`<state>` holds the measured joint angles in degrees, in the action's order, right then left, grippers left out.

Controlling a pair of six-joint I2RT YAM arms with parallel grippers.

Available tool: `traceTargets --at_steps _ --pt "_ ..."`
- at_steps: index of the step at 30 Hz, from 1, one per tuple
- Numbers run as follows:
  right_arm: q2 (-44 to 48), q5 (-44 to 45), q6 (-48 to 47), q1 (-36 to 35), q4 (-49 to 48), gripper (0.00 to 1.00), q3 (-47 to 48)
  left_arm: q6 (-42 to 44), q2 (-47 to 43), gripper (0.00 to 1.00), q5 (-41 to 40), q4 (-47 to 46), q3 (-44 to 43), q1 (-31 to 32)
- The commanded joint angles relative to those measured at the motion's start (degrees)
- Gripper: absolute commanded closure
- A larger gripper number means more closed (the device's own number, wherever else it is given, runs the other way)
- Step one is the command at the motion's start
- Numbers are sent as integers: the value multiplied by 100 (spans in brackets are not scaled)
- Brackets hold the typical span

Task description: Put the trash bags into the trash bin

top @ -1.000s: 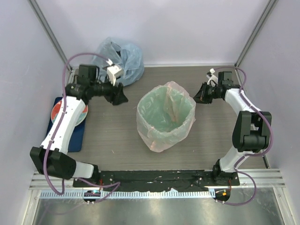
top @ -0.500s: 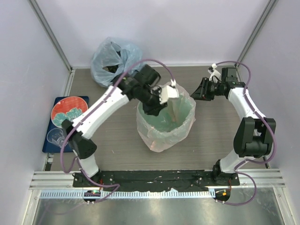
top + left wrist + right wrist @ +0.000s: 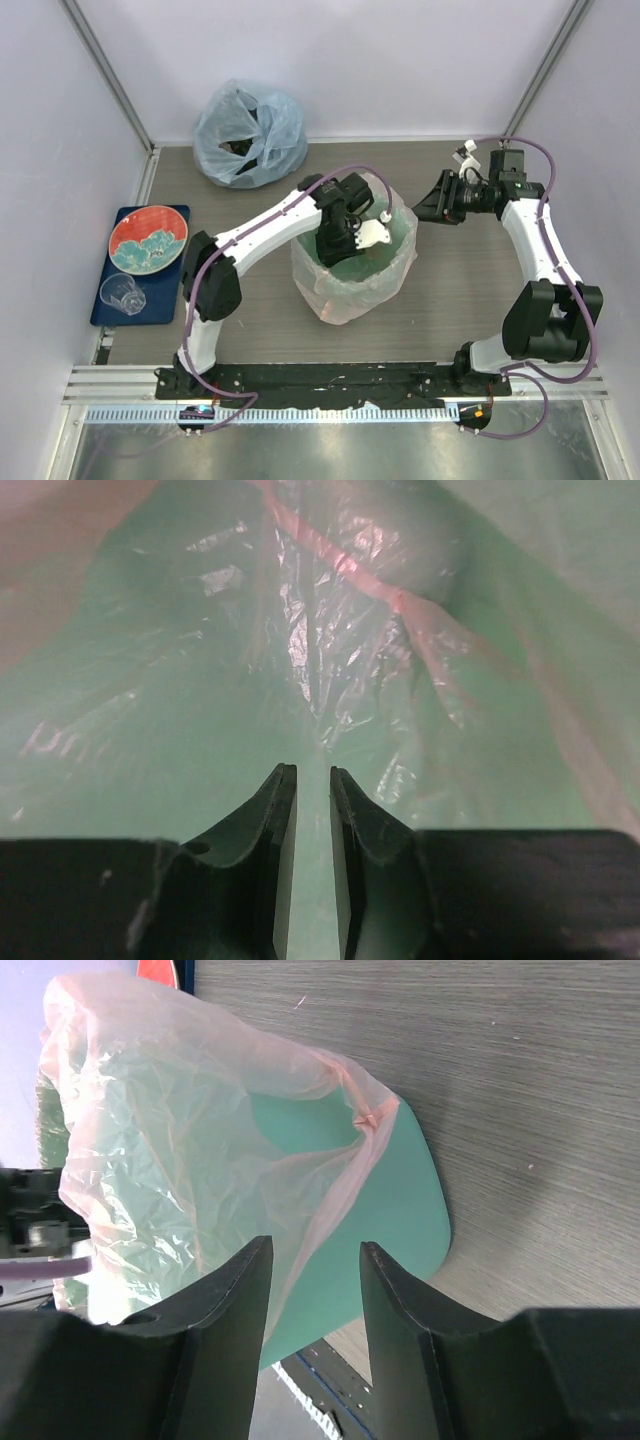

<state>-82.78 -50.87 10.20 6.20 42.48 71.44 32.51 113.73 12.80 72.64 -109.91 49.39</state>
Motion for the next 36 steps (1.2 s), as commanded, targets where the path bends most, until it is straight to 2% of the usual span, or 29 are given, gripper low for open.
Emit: traceTargets --at_steps 1,4,8,15,24,28,36 --pt "-18 -248 -167 154 129 53 89 264 368 76 -514 145 145 97" --pt "-71 -300 -185 171 147 53 133 387 631 76 -945 154 207 177" --pt "-124 -344 -193 180 147 42 125 510 1089 75 -1236 285 146 221" --pt "-124 -432 -220 224 208 42 186 519 1651 74 -1744 75 487 326" --pt "-115 -538 -316 382 410 42 195 572 2099 70 -1561 127 804 335" --pt "-115 -704 -308 479 454 43 248 581 2083 67 -1543 259 638 335" --pt "-71 -1276 -255 681 454 48 221 511 1477 62 -1596 321 602 335"
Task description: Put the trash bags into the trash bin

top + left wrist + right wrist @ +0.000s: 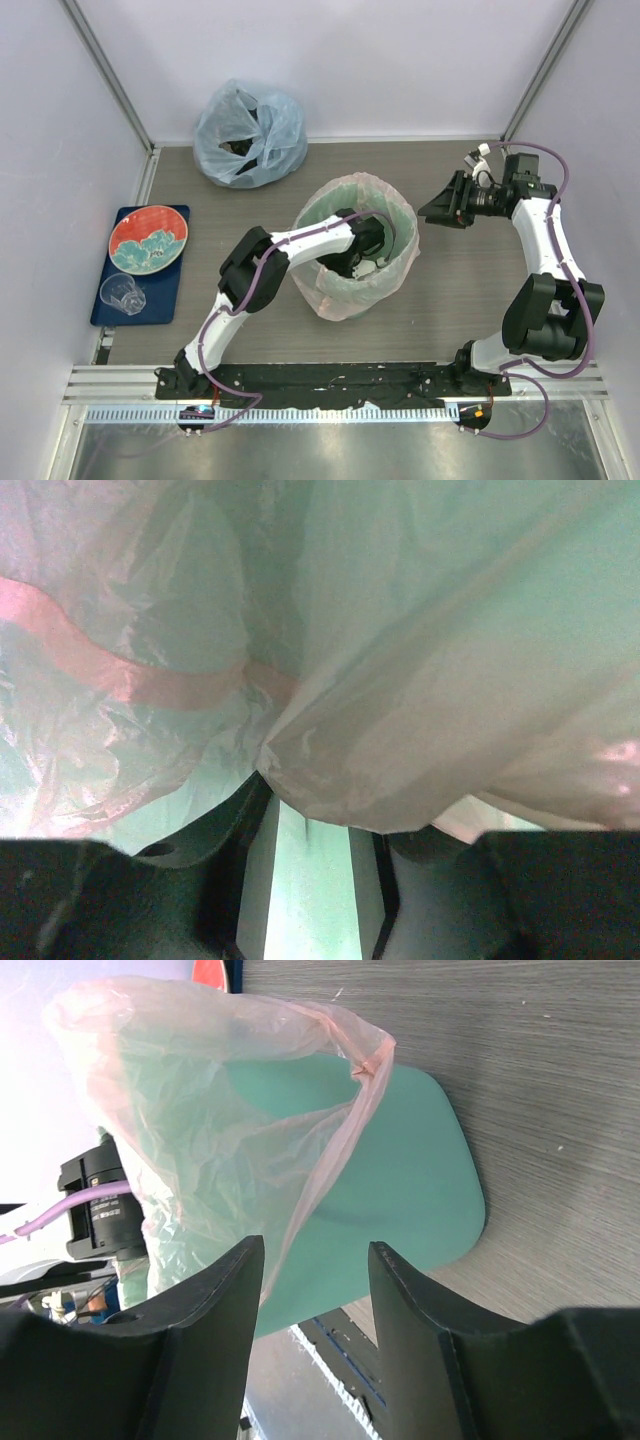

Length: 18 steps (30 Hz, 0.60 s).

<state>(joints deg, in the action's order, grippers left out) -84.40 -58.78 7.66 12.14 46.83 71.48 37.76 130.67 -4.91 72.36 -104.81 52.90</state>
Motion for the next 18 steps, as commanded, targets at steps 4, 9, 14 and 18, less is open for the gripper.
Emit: traceTargets --at_steps 4,9,14,18 --pt "90 -625 34 87 11 49 234 -23 -437 60 157 349 93 -17" --pt "73 -564 25 87 2 50 278 -23 -727 60 148 262 84 -17" --pt "90 -538 25 95 -33 51 287 -32 -982 62 209 42 84 -17" --pt "99 -538 16 87 -33 52 314 -49 -1210 64 323 -256 206 -17"
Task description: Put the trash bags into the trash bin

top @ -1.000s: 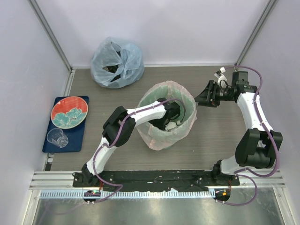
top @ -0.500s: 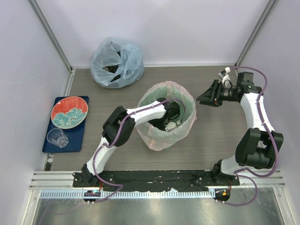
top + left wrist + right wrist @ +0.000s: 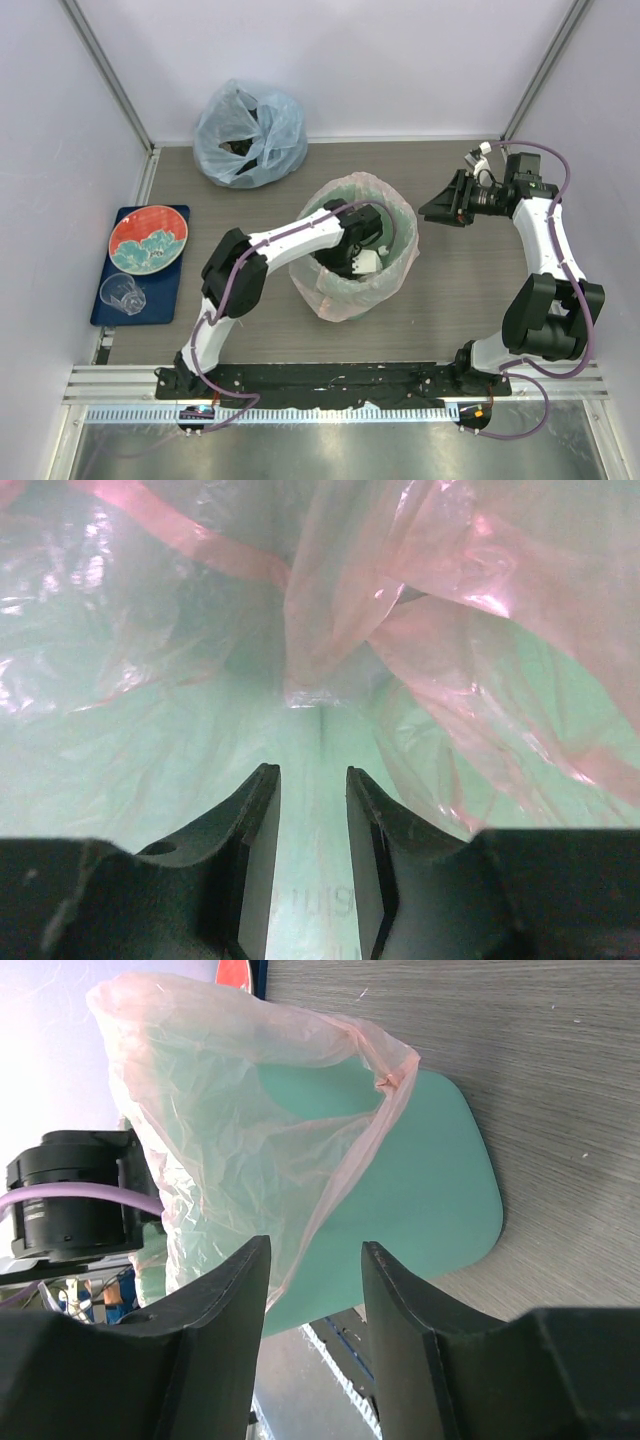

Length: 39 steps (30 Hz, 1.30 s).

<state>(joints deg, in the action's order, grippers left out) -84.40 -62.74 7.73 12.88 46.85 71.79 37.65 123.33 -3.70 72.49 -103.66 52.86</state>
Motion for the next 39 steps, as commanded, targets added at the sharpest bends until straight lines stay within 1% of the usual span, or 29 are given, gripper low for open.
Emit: traceTargets --at_steps 1,5,7,11,12,14,15,16,17,18,19,20,21,22,23,24,25,26,27,28,29,30,31,34,35,36,37,38,39 --pt "99 -142 1 21 -44 52 300 -56 -589 64 212 -323 100 -13" --pt "134 -72 -157 12 -18 52 397 -126 -1073 64 282 -744 214 -21" --pt "178 -28 -280 12 61 51 502 -205 -1293 60 344 -1025 179 -48" --pt "362 95 -746 21 184 51 547 -503 -1855 56 642 -1263 -338 -153" --pt "450 121 -1051 21 184 51 460 -626 -1935 53 895 -1316 -627 -232" --pt "713 201 -1238 21 175 51 293 -863 -2180 51 1047 -1412 -857 -329" --pt "819 218 -1508 21 175 52 231 -1125 -2277 51 1178 -1526 -1023 -494" --pt "924 244 -1694 21 271 52 161 -1285 -2391 50 1814 -1536 -1077 -627" --pt "1065 297 -1930 21 333 52 82 -1521 -2549 50 1925 -1649 -1043 -767" --pt "1327 341 -2098 21 377 52 -102 -1846 -2864 50 2100 -2033 -808 -1090" --pt "1469 368 -2352 12 473 52 -182 -2327 -3058 50 2763 -2150 -657 -1329" --pt "1575 411 -2485 12 561 53 -313 -2611 -3234 50 3135 -2264 -473 -1575" --pt "1759 429 -2669 21 693 54 -358 -2866 -3645 51 3313 -2570 25 -2012" --pt "1830 429 -3097 21 990 55 -402 -3234 -3849 52 3471 -2686 326 -2225" --pt "1883 447 -3293 12 1132 57 -446 -3307 -4060 53 3847 -2774 633 -2419" --pt "1970 490 -3521 12 1281 58 -525 -3317 -4323 56 3938 -2906 1289 -2725" --pt "1997 500 -3854 12 1535 59 -569 -3247 -4778 57 3939 -2907 1661 -2807" --pt "2015 491 -4058 4 1659 63 -657 -3203 -5027 60 3730 -2872 1943 -2912" --pt "2024 413 -4234 4 1913 66 -701 -3220 -5238 63 3702 -2855 2520 -2974" --pt "2041 351 -4436 -5 2055 69 -745 -3272 -5588 65 3702 -2837 2769 -3044" --pt "2050 315 -4777 -14 2161 72 -885 -3516 -5731 67 3667 -2863 2989 -3106" --pt "2085 280 -4981 -40 2353 73 -938 -3675 -5845 69 3692 -2915 3479 -3237" --pt "2146 236 -5200 -84 2425 73 -1026 -3781 -6029 71 3736 -2994 3693 -3282" --pt "2322 -35 -6009 -102 2636 76 -1386 -4825 -6119 73 4025 -3503 4447 -3344" --pt "2436 -54 -6081 -180 2575 77 -1483 -5098 -6102 74 4105 -3914 4625 -3344" --pt "2507 -159 -6177 -216 2505 78 -1527 -5684 -6110 75 4158 -4170 4800 -3344" --pt "2560 -334 -6413 -225 2557 78 -1562 -5925 -6093 76 4254 -4434 5194 -3344" --pt "2725 -361 -6668 -277 2592 80 -1650 -6153 -6101 77 4307 -5115 5406 -3344" --pt "2797 -336 -6374 -373 2244 81 -1694 -6765 -6093 77 4421 -5539 5661 -3352"
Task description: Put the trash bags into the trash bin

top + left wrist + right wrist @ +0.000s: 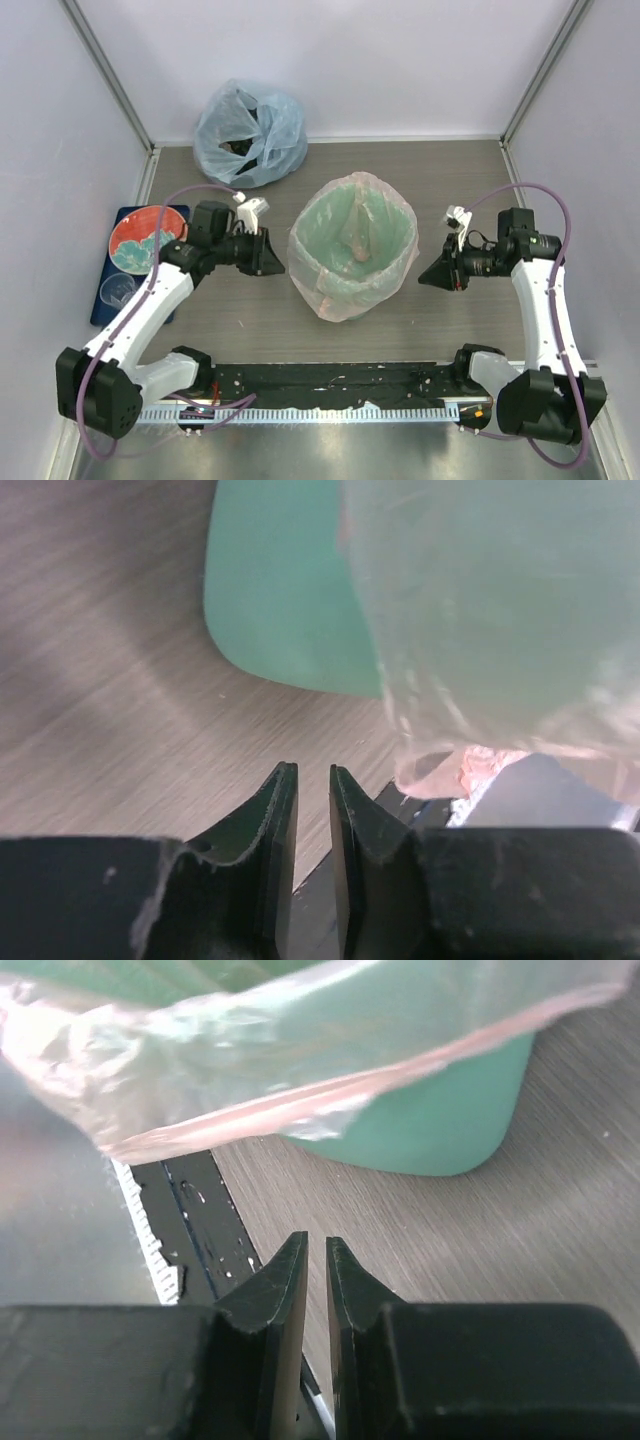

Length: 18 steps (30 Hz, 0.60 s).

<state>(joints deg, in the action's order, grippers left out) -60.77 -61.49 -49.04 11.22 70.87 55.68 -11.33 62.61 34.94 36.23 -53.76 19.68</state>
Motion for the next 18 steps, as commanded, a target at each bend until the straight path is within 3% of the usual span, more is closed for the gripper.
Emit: traceTargets --at_steps 1,2,3,7,10,14,18 --pt "522 -416 -478 -287 -353 82 -136 -2125 32 77 706 -2327 978 -26" --pt "610 -338 -728 -427 -311 82 -180 -2415 197 77 812 -2983 1094 -26" --pt "671 -250 -1722 -506 133 83 -198 -2679 338 77 865 -3329 1182 -26" --pt "944 339 -2380 -674 435 84 -382 -3610 1155 77 1006 -4911 1096 -26" --pt "1216 577 -3108 -674 892 84 -435 -4059 2314 78 1111 -6062 377 18" --pt "1577 595 -3358 -709 859 83 -610 -4700 3537 79 1015 -6918 -563 132" --pt "1937 648 -3314 -902 -105 83 -1049 -4975 4329 77 883 -7007 -1504 54"
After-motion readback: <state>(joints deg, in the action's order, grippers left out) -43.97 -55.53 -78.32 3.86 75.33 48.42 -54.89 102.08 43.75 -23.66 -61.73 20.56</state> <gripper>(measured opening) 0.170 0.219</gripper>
